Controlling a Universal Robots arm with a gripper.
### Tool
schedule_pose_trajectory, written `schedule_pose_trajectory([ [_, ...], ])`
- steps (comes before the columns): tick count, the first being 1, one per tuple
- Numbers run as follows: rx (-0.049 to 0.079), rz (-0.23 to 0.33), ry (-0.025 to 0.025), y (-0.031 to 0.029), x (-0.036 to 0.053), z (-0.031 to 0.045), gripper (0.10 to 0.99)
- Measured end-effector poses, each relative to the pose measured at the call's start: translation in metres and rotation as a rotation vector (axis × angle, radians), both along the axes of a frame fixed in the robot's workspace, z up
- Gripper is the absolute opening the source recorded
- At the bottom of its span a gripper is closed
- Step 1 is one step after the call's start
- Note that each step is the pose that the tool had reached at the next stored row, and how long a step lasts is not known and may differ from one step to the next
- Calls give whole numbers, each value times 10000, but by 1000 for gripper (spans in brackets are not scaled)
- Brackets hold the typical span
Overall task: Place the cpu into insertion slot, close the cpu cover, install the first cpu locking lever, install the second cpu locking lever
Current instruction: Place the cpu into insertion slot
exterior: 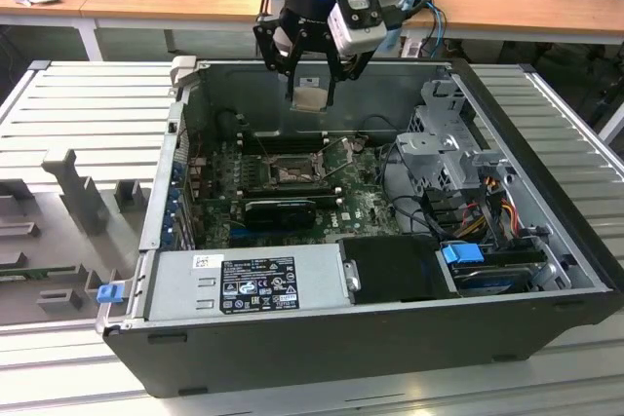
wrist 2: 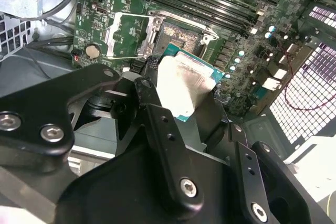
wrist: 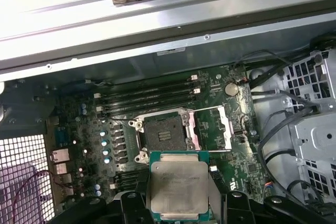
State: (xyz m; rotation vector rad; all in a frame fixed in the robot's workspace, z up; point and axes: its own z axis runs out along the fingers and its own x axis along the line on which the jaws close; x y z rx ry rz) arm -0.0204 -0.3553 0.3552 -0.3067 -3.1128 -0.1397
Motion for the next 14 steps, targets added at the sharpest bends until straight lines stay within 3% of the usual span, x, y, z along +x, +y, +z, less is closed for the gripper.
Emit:
schedule_pose_trajectory([
  [14, -1, -638, 0, 0, 0, -1, 529],
])
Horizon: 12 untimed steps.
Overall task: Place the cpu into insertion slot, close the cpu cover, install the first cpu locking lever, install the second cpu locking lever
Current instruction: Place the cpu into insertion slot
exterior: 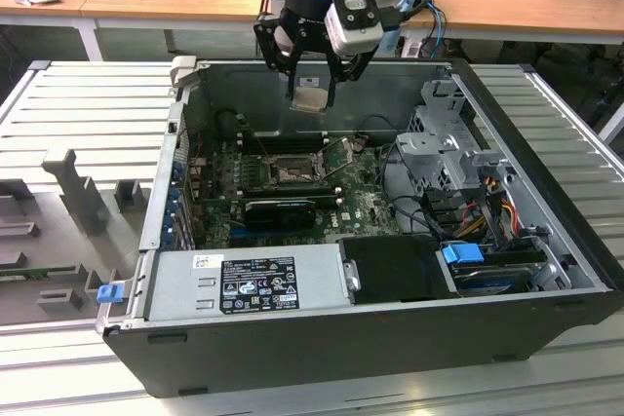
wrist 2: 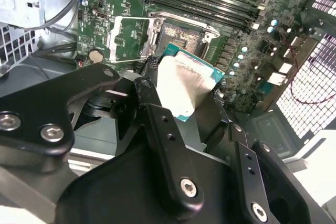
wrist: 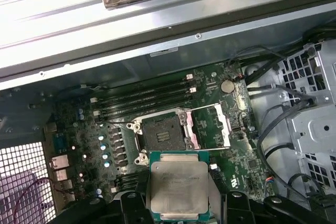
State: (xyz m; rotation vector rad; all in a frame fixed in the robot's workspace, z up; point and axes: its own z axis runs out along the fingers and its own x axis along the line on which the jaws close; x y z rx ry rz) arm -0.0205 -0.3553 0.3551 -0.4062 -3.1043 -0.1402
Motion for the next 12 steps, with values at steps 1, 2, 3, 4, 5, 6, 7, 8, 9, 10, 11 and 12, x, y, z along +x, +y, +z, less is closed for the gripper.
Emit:
schedule_pose_trajectory([
  [1, -1, -235, 0, 0, 0, -1, 529],
  [2, -1, -428, 0, 0, 0, -2, 529],
  [3, 0, -591, 0, 0, 0, -3, 529],
  [4, 0, -806, 0, 0, 0, -4, 529],
  [5, 0, -992, 0, 0, 0, -5, 529],
  [6, 0, -1110, 0, 0, 0, -6, 529],
  [7, 0, -1184, 0, 0, 0, -7, 529],
  [8, 0, -1254, 0, 0, 0, -7, 529],
  [9, 0, -1335, 0, 0, 0, -8, 529],
  [10, 0, -1406, 0, 0, 0, -8, 529],
  [11, 0, -1504, 0, 0, 0, -9, 529],
  [12, 0, -1579, 0, 0, 0, -10, 529],
])
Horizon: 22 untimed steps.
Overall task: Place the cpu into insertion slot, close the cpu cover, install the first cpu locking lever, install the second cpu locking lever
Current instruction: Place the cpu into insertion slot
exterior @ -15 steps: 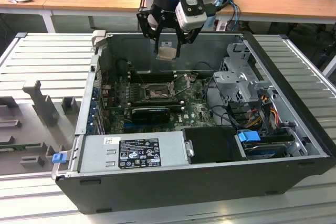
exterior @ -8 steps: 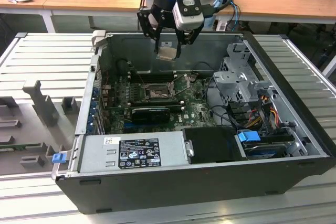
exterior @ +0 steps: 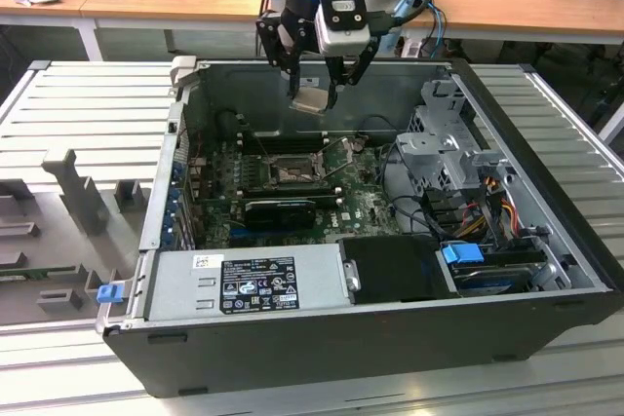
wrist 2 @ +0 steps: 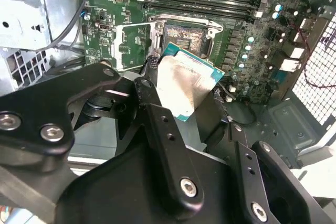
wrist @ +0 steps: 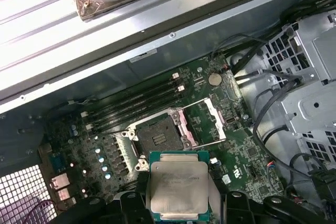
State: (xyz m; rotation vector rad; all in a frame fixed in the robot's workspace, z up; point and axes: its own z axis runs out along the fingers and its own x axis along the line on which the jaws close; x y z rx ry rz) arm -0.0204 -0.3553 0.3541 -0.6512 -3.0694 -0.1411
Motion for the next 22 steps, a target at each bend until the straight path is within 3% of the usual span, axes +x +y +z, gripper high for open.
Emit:
schedule_pose_trajectory([
  [11, 0, -1006, 0, 0, 0, -16, 529],
  [19, -22, -1195, 1, 0, 0, -101, 529],
  [22, -40, -1508, 0, 0, 0, -116, 529],
])
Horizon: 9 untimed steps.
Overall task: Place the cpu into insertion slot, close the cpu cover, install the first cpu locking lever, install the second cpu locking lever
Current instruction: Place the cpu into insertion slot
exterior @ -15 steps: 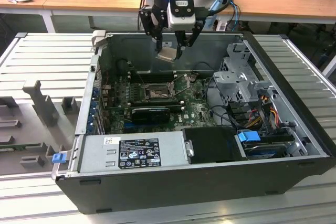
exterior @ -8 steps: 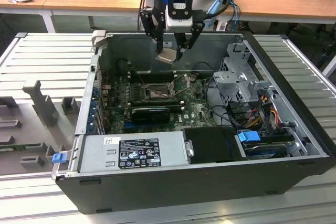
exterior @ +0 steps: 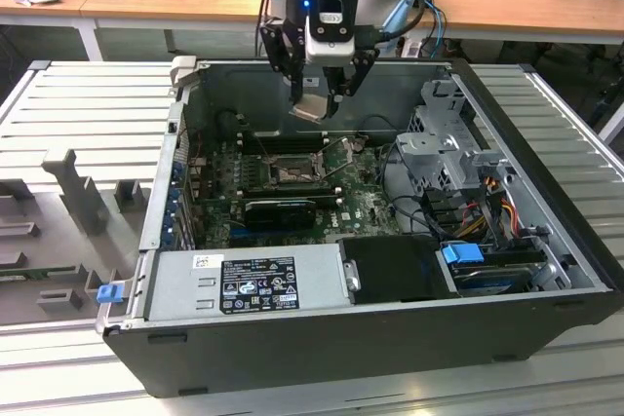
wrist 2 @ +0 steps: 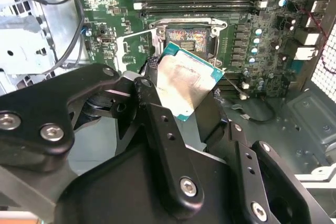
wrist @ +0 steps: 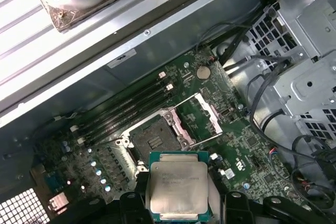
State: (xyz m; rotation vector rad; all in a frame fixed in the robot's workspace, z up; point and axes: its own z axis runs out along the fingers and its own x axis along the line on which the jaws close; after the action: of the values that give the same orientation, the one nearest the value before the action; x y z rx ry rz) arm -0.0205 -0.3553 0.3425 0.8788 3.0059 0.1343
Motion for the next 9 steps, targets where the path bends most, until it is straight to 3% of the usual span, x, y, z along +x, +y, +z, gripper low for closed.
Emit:
schedule_pose_trajectory([
  [6, -7, -1339, 1, 0, 0, -39, 529],
  [9, -11, -1726, 40, 0, -1, -82, 529],
])
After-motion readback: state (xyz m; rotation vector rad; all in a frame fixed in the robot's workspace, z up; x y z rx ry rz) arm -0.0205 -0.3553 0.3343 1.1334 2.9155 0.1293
